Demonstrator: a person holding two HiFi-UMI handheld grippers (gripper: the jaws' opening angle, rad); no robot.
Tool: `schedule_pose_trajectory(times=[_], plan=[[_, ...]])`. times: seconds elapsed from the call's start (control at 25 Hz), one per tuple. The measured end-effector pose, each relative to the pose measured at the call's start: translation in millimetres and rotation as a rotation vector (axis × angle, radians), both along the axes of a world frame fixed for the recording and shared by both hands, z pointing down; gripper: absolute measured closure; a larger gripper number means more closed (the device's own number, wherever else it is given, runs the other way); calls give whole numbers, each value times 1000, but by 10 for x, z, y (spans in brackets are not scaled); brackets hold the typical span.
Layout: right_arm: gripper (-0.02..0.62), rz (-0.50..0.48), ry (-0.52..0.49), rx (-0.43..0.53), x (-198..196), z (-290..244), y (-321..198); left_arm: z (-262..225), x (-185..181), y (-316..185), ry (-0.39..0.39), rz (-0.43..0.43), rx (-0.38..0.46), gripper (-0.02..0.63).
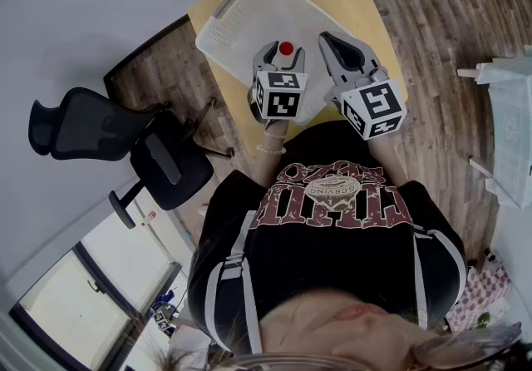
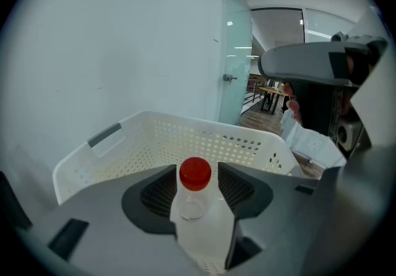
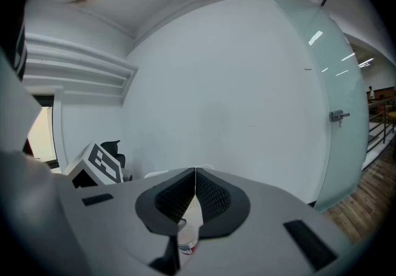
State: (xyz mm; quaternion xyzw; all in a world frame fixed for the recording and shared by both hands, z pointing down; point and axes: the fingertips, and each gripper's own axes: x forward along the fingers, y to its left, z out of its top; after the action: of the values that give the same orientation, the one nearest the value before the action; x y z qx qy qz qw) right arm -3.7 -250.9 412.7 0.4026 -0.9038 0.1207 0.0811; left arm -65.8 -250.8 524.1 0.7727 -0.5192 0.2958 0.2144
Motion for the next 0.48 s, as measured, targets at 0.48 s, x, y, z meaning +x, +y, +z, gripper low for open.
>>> schedule_pose_trajectory(times=[0.48], plan=[[577,15,-1,-4,83,29,-8,43,-23,-42,-25,-5,-10,407]])
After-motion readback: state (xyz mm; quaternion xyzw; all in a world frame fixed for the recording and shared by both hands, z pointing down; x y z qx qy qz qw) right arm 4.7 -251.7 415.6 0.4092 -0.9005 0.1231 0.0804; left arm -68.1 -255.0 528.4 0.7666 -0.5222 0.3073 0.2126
